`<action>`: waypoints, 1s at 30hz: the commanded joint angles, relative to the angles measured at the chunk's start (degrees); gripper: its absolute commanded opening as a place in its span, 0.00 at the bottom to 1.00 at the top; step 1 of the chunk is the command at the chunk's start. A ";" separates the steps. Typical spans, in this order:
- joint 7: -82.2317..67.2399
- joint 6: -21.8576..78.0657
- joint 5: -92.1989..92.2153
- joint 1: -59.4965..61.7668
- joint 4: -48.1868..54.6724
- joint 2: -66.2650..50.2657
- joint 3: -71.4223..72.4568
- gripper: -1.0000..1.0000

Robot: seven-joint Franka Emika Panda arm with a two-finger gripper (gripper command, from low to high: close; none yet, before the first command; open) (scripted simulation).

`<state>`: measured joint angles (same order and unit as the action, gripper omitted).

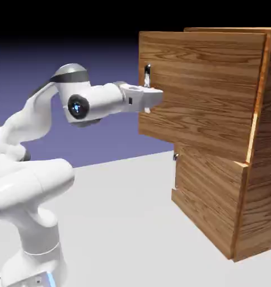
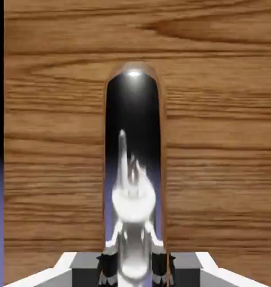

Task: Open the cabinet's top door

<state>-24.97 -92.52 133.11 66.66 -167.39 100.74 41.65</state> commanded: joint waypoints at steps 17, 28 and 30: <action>-24.25 39.42 -28.62 15.50 2.06 -28.11 -23.82 0.00; -41.65 51.94 -48.37 21.09 14.40 -50.95 -26.98 0.00; -44.52 53.24 -51.81 21.42 17.22 -55.11 -27.10 0.00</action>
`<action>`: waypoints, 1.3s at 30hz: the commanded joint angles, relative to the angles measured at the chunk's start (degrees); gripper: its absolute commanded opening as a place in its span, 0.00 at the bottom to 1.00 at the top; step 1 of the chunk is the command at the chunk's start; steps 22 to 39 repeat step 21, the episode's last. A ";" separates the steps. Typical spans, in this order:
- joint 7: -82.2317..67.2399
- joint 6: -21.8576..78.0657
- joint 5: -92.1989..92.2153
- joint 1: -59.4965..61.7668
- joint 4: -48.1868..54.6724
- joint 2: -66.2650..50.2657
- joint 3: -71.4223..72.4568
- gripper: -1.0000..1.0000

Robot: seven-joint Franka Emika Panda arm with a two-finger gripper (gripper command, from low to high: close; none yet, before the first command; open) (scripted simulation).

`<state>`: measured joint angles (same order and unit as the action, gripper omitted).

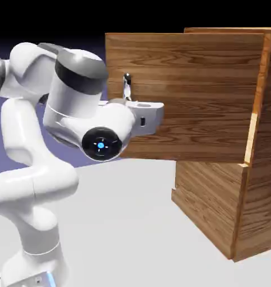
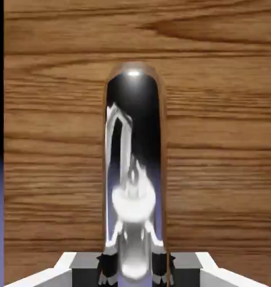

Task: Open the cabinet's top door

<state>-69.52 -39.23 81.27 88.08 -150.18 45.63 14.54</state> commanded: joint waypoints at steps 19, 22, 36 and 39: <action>-16.14 9.34 -26.00 -2.63 34.88 -39.03 1.59 0.00; -16.28 9.69 -26.56 -2.78 36.15 -40.19 1.73 1.00; -16.28 9.69 -26.56 -2.78 36.15 -40.19 1.73 1.00; -16.28 9.69 -26.56 -2.78 36.15 -40.19 1.73 1.00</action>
